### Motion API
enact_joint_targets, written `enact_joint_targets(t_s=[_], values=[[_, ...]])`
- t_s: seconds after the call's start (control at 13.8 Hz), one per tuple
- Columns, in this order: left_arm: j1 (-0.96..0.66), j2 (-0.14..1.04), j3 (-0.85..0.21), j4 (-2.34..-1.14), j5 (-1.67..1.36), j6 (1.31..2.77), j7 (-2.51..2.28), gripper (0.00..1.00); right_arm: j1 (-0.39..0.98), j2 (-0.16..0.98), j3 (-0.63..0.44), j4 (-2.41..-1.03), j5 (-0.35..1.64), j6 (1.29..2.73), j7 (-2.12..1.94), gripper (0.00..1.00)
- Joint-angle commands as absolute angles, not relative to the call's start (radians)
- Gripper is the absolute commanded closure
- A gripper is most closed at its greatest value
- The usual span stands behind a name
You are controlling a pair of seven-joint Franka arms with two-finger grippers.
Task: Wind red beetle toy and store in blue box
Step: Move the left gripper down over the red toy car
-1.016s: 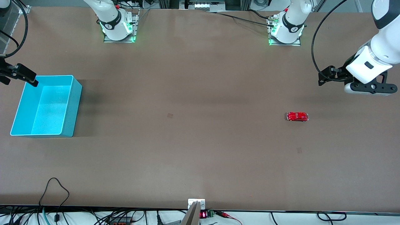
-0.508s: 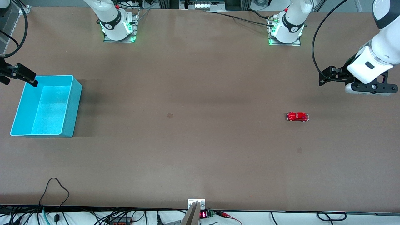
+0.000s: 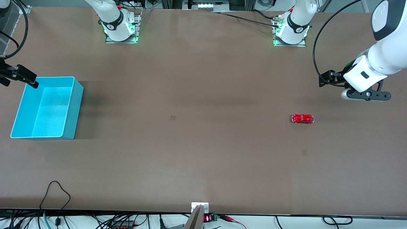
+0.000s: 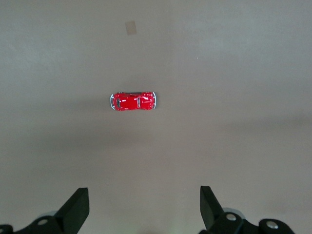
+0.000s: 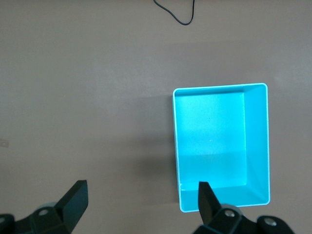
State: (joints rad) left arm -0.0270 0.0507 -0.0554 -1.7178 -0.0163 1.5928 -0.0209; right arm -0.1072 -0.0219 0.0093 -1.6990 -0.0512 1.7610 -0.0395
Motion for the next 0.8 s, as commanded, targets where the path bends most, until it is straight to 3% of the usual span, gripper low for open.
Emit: enact_joint_targets(t_s=[0.0, 0.44, 0.73], values=[[-0.015, 0.075, -0.055, -1.681, -0.023, 1.525, 0.134, 0.00, -0.121, -0.034, 0.018, -1.703, -0.041, 1.756, -0.043, 0.00], [0.005, 0.112, -0.055, -1.771, -0.012, 1.528, 0.579, 0.00, -0.123, -0.032, 0.018, -1.703, -0.041, 1.758, -0.043, 0.00], [0.034, 0.091, -0.054, -1.994, -0.009, 1.793, 0.889, 0.00, -0.123, -0.032, 0.017, -1.703, -0.043, 1.756, -0.043, 0.00]])
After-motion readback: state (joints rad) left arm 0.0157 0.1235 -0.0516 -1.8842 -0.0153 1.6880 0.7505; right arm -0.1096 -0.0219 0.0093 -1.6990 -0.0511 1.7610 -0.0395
